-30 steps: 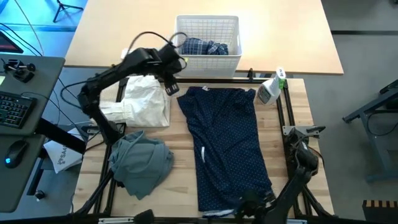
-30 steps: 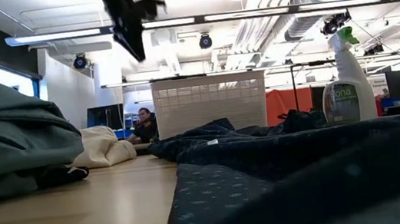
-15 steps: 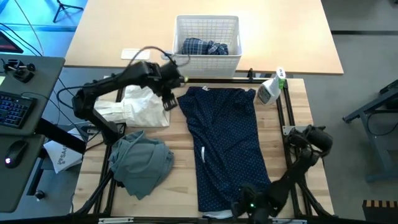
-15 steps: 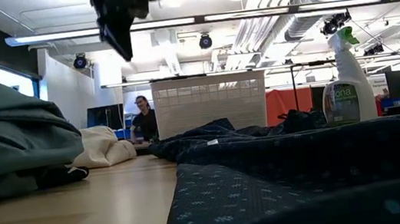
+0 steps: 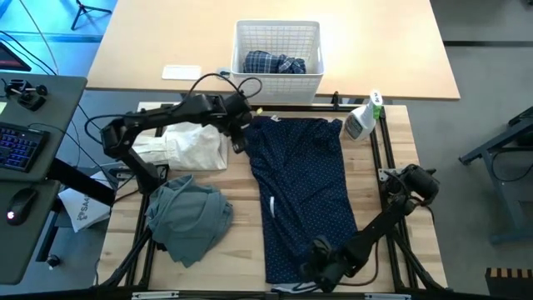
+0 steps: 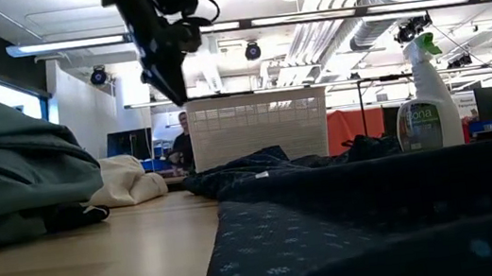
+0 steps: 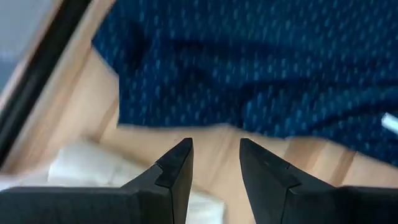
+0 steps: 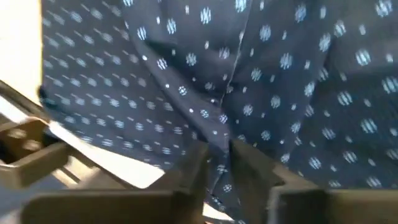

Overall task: Fold Laundry from Bin
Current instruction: Fold the dark blue polo

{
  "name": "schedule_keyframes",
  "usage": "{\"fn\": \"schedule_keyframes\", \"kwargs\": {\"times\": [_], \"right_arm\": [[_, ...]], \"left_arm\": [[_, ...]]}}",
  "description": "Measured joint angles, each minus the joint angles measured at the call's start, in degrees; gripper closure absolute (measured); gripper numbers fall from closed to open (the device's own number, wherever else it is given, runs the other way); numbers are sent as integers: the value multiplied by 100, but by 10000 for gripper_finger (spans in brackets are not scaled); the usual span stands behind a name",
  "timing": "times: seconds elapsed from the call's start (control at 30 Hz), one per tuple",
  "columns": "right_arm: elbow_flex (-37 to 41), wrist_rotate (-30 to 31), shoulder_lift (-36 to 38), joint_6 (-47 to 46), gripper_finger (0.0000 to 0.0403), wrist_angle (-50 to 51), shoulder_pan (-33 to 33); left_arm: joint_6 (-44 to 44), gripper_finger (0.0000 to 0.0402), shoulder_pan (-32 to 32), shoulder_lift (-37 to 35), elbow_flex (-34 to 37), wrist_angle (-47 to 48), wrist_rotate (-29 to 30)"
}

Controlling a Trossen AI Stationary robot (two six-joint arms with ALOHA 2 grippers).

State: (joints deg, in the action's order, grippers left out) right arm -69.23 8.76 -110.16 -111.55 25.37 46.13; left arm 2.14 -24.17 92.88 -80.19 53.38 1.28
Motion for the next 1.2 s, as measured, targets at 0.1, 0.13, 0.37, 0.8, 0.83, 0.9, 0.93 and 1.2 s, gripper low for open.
{"fn": "schedule_keyframes", "kwargs": {"times": [0.1,0.13,0.37,0.8,0.83,0.9,0.93,1.2], "right_arm": [[-40,-530,6,11,391,36,6],[-101,-659,21,57,394,54,26],[-790,-790,182,-131,398,967,167],[-1165,-422,184,57,400,2110,-40],[-1165,-384,184,112,400,2183,-54],[-1165,-381,184,221,401,2323,-85],[-1165,-378,184,253,402,2366,-89],[-1165,-180,184,220,402,2400,-2]], "left_arm": [[-142,284,-199,249,17,-357,-310],[-166,284,-290,367,18,-454,-422],[-692,284,-666,1248,29,-1409,-620],[-343,287,-693,2435,27,-3371,-1132],[-323,295,-677,2473,27,-3433,-1323],[-297,323,-639,2503,27,-3446,-1506],[-377,343,-623,2482,27,-3457,-1573],[-792,400,-716,1477,27,-3397,-1457]]}}
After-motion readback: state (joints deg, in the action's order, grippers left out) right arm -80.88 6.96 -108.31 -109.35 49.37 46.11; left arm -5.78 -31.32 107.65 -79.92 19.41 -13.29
